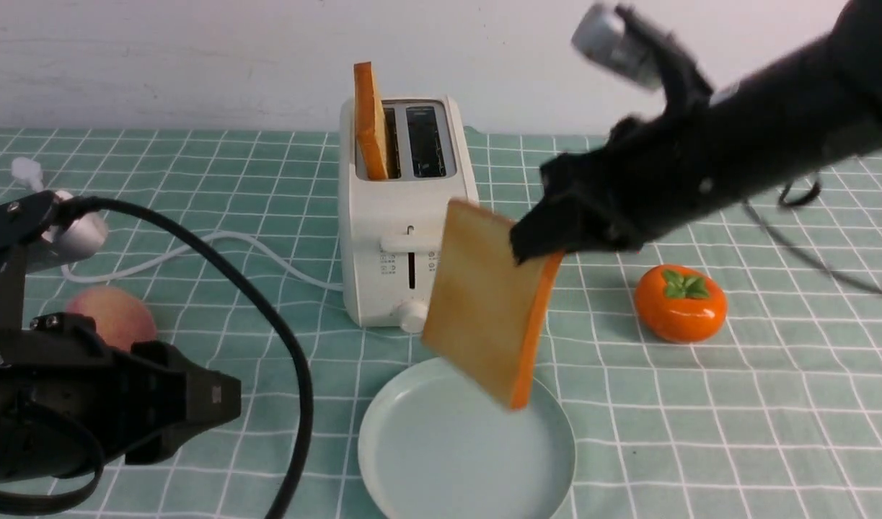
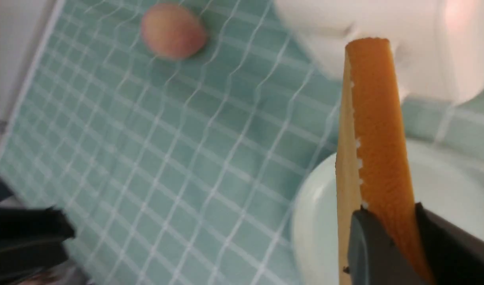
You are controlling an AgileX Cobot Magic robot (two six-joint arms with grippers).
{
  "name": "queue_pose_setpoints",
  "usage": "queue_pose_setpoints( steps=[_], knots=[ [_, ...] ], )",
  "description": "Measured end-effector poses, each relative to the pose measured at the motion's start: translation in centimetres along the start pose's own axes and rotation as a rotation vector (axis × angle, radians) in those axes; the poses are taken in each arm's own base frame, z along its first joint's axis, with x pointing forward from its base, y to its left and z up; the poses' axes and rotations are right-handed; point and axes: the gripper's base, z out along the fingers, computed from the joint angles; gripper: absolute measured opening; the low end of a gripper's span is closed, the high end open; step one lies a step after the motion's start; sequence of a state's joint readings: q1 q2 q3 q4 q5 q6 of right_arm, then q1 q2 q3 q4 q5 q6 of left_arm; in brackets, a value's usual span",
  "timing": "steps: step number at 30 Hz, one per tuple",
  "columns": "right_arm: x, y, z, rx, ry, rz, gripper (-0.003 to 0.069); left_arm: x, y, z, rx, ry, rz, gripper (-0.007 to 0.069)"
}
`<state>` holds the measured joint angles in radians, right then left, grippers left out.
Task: Take toasted bread from bread machine on blue coffee table place on plate.
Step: 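Place the held slice of bread on top of the slice on the plate with the right gripper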
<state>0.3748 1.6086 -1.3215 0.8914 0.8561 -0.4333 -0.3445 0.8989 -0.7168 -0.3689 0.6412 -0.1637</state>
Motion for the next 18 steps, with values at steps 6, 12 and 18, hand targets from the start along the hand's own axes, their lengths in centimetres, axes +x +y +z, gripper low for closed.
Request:
queue_pose_setpoints(
  steps=[6, 12, 18],
  knots=[
    [5.9, -3.2, 5.2, -0.108, -0.092, 0.285, 0.0106, 0.0, 0.0, 0.0, 0.000, 0.002, 0.000, 0.0238],
    [9.5, -7.0, 6.3, 0.084, -0.141, 0.275, 0.0106, 0.3, 0.1, 0.0, -0.006, 0.038, 0.000, 0.0239],
    [9.8, -7.0, 6.4, 0.077, -0.132, 0.223, 0.0257, -0.2, -0.1, 0.0, 0.007, -0.018, -0.019, 0.0248]
  ],
)
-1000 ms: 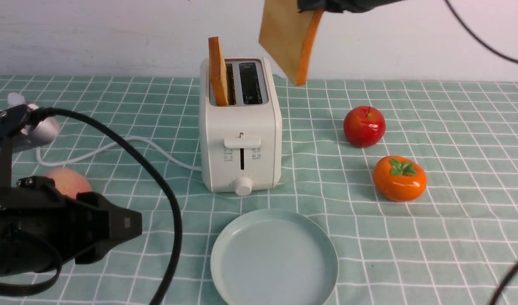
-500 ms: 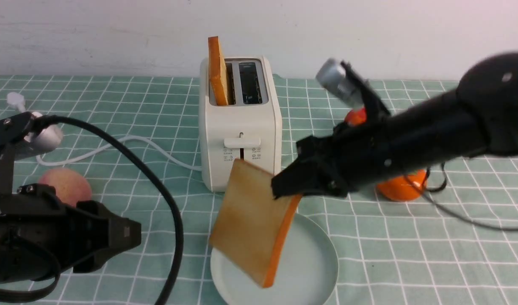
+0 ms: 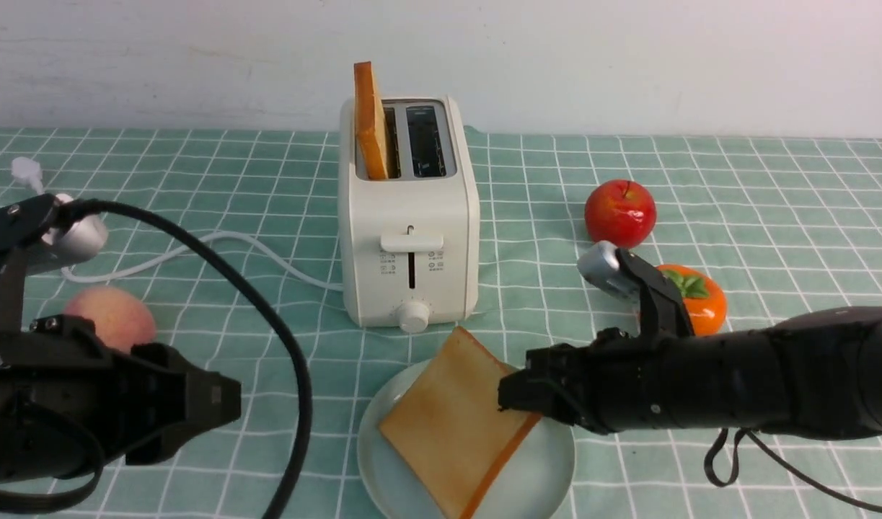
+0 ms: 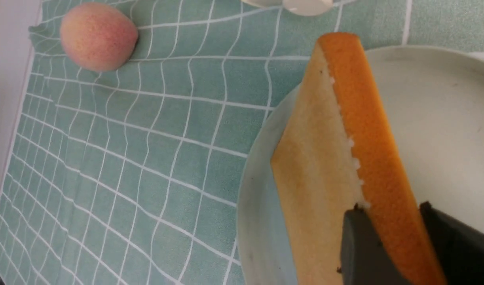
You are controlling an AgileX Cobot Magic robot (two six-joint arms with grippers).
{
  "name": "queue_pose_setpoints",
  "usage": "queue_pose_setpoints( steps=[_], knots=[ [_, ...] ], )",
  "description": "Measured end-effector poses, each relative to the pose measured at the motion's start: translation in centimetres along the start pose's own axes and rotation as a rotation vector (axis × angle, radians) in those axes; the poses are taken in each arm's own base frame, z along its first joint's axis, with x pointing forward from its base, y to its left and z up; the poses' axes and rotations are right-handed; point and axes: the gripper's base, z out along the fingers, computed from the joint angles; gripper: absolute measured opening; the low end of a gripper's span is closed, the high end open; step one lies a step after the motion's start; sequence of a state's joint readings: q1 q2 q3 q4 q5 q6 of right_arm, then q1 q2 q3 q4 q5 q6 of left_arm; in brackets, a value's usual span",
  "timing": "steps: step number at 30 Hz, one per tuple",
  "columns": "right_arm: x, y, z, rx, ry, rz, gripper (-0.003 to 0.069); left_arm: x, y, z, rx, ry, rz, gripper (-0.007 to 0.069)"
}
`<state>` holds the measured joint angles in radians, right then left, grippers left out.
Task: Take toasted bread from bread machine on blue coffee table place on plate.
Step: 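Place the held slice of bread on top of the slice on the plate with the right gripper, then reach for a toast slice standing in the toaster with the left gripper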
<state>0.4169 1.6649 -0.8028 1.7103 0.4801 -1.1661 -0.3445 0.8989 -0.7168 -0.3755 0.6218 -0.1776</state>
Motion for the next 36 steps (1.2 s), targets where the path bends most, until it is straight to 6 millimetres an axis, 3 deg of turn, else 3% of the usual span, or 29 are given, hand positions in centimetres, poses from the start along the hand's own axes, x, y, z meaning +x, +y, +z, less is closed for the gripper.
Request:
queue_pose_setpoints(
  steps=[3, 6, 10, 14, 20, 25, 29, 30, 33, 36],
  knots=[
    [0.2, 0.2, 0.0, -0.018, 0.021, -0.033, 0.0356, -0.4, -0.1, 0.0, 0.014, -0.046, -0.017, 0.0261],
    [0.4, 0.6, -0.5, -0.024, 0.049, -0.141, 0.0536, -1.1, -0.4, -0.1, 0.043, -0.117, -0.048, 0.0306],
    [0.2, 1.4, -1.5, -0.033, 0.066, -0.267, 0.0632, -1.3, -0.4, -0.1, 0.053, -0.144, -0.057, 0.0358],
    [-1.0, 3.0, -2.8, -0.046, 0.059, -0.348, 0.0643, -1.6, -0.5, 0.0, 0.043, -0.139, -0.041, 0.0414],
    [-3.7, 6.0, -5.5, 0.002, 0.100, -0.447, 0.0570, -3.3, -0.7, 0.1, -0.037, -0.142, 0.082, 0.0490],
    [-5.3, 7.0, -8.1, 0.179, 0.154, -0.391, 0.0540, -5.9, -1.3, 0.9, -0.093, -0.167, 0.064, 0.0505],
    [-5.7, 6.9, -9.4, 0.268, 0.141, -0.302, 0.0539, -8.3, -1.9, 2.2, -0.141, -0.140, 0.044, 0.0505],
    [-5.6, 7.0, -9.9, 0.293, 0.136, -0.277, 0.0539, -9.5, -2.0, 3.5, -0.182, -0.096, 0.042, 0.0505],
    [-5.6, 7.1, -10.3, 0.303, 0.131, -0.267, 0.0538, -11.4, -2.5, 5.0, -0.213, -0.067, 0.046, 0.0505],
    [-5.5, 7.3, -10.7, 0.305, 0.131, -0.262, 0.0538, -14.3, -3.2, 8.2, -0.232, -0.044, 0.045, 0.0505]
  ],
)
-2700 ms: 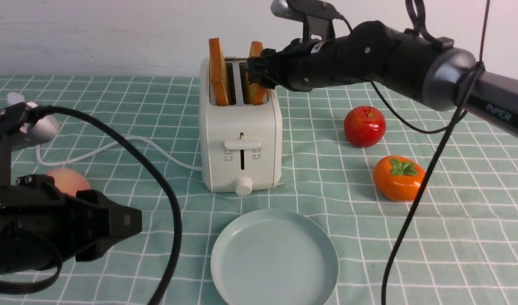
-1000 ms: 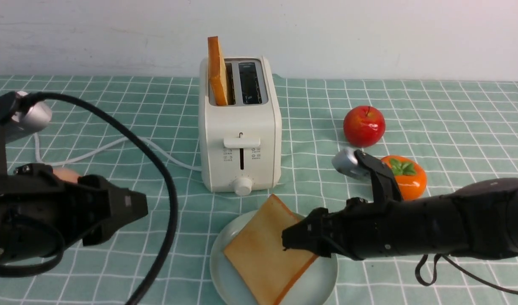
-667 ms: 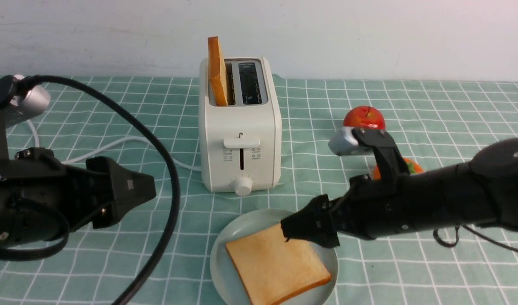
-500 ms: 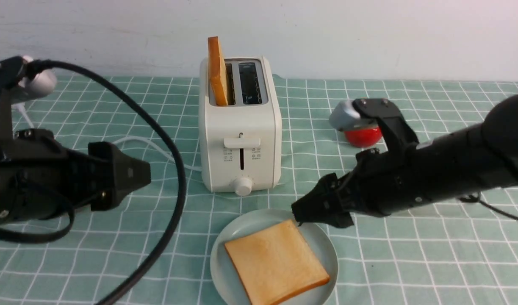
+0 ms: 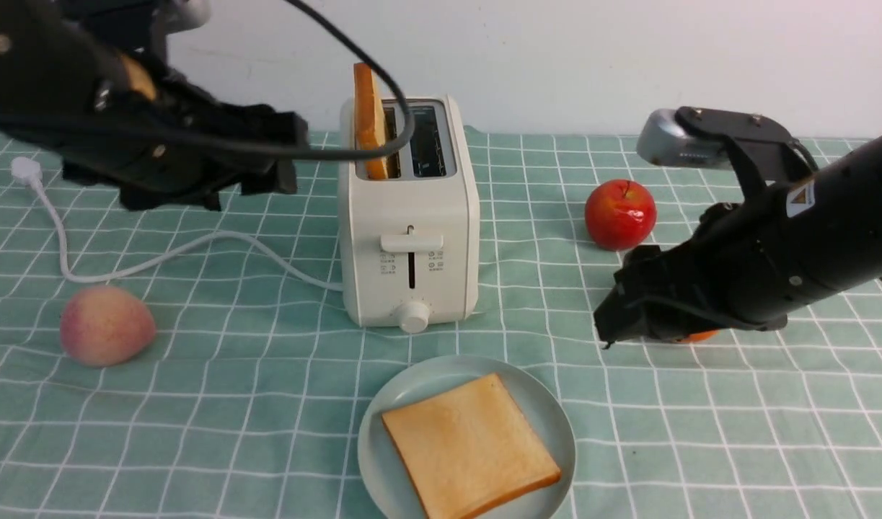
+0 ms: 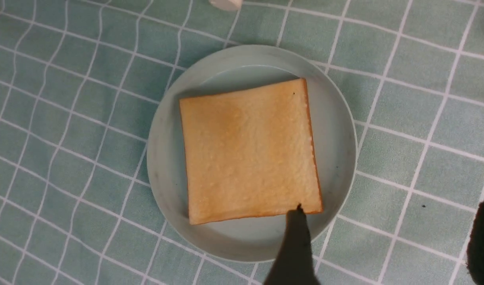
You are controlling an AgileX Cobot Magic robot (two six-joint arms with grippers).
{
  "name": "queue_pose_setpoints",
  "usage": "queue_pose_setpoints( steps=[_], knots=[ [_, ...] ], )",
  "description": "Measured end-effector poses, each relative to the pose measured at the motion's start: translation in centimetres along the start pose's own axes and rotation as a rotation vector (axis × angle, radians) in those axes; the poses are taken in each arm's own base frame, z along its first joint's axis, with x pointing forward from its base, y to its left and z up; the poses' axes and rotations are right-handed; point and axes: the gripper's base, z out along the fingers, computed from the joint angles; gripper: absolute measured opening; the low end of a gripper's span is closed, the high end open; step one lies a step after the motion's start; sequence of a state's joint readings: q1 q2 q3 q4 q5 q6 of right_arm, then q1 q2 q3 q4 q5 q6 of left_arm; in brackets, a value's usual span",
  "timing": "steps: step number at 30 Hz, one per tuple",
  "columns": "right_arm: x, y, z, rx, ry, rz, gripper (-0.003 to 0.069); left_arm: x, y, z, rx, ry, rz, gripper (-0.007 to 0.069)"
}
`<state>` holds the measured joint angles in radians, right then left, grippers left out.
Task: Take toasted bread from bread machine on blue coffee table place on plate.
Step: 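Reach for a toast slice standing in the toaster with the left gripper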
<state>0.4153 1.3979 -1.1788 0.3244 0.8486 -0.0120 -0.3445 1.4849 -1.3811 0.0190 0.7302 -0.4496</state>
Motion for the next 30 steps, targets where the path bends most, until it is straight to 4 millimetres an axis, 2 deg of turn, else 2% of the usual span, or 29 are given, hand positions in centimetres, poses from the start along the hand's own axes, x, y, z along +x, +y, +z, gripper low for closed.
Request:
queue_pose_setpoints(
  steps=[6, 11, 14, 19, 23, 26, 28, 29, 30],
  knots=[
    [0.0, 0.0, -0.1, -0.001, 0.003, 0.000, 0.0538, -3.6, -1.7, 4.3, 0.009, -0.018, -0.043, 0.0505],
    [0.0, 0.0, -0.1, 0.002, 0.003, -0.004, 0.0538, -5.1, -2.5, 7.3, 0.013, -0.025, -0.062, 0.0502],
    [0.0, 0.0, -0.1, 0.003, 0.003, -0.005, 0.0538, -5.5, -2.7, 9.4, 0.019, -0.038, -0.064, 0.0501],
    [0.0, 0.0, -0.1, 0.008, 0.003, -0.009, 0.0538, -5.1, -2.5, 12.3, 0.018, -0.034, -0.064, 0.0501],
    [0.0, -0.1, -0.1, 0.014, 0.001, -0.014, 0.0538, -4.7, -2.4, 13.4, 0.014, -0.026, -0.064, 0.0497],
    [0.0, -0.1, -0.1, 0.014, -0.001, -0.014, 0.0538, -4.7, -2.4, 13.6, 0.016, -0.029, -0.064, 0.0449],
    [0.0, -0.1, -0.1, 0.014, -0.001, -0.014, 0.0538, -4.8, -2.4, 13.5, 0.019, -0.035, -0.064, 0.0366],
    [0.0, -0.1, -0.1, 0.014, -0.001, -0.014, 0.0538, -4.8, -2.4, 13.5, 0.019, -0.035, -0.064, 0.0356],
    [0.0, -0.1, -0.1, 0.014, -0.001, -0.016, 0.0538, -4.8, -2.5, 13.5, 0.024, -0.036, -0.068, 0.0258]
  ],
)
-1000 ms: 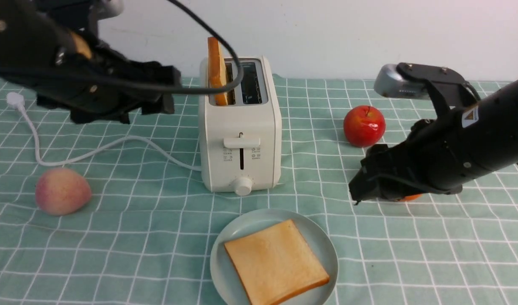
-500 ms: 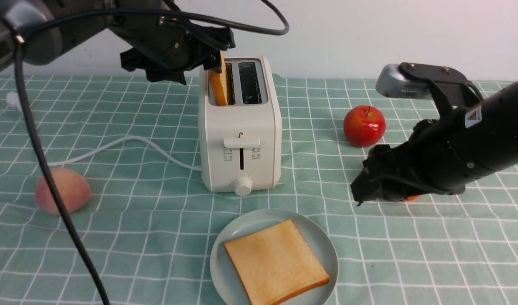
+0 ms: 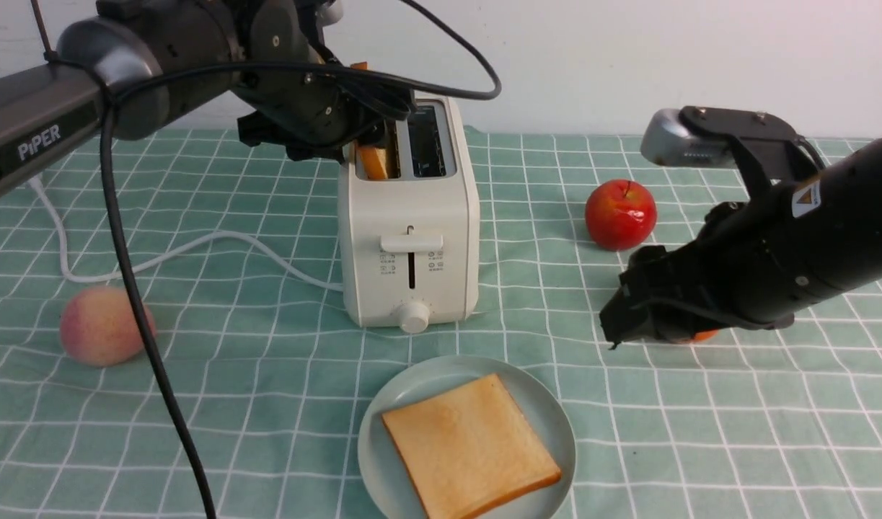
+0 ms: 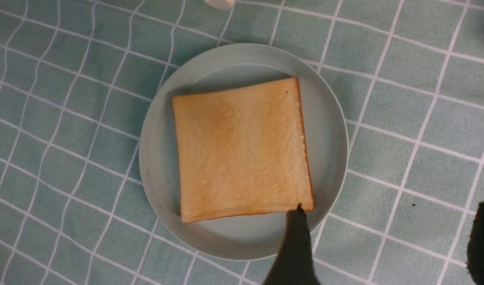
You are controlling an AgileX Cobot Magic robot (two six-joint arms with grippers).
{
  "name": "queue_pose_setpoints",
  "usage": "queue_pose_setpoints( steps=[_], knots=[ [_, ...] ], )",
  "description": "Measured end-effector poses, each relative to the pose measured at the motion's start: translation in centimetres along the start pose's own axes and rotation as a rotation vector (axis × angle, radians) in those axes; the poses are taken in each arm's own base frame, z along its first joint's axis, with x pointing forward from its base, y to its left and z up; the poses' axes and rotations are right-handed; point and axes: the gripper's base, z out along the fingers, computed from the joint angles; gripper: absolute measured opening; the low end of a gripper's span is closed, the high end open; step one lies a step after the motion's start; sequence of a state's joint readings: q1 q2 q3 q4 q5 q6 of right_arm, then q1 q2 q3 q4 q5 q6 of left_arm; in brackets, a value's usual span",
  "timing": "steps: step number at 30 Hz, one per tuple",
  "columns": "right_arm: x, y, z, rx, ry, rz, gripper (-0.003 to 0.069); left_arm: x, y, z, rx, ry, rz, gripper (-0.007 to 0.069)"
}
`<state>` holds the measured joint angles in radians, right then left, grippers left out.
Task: Take toasted bread from bread machine on blue coffee table place on plate.
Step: 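Reach for a toast slice standing in the toaster with the left gripper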
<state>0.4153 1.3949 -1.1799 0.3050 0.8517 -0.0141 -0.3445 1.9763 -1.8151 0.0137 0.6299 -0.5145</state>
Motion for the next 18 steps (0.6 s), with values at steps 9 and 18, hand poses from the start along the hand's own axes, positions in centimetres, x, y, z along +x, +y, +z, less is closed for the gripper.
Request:
queue_pose_setpoints(
  steps=[9, 18],
  knots=[
    [0.0, 0.0, 0.0, 0.002, 0.000, -0.016, 0.0538, -2.0, -1.2, -6.0, 0.040, -0.086, 0.113, 0.0090],
    [0.0, -0.1, 0.0, 0.011, 0.001, -0.024, 0.0538, -1.7, -1.1, -20.7, 0.078, -0.110, 0.258, 0.0090]
  ],
)
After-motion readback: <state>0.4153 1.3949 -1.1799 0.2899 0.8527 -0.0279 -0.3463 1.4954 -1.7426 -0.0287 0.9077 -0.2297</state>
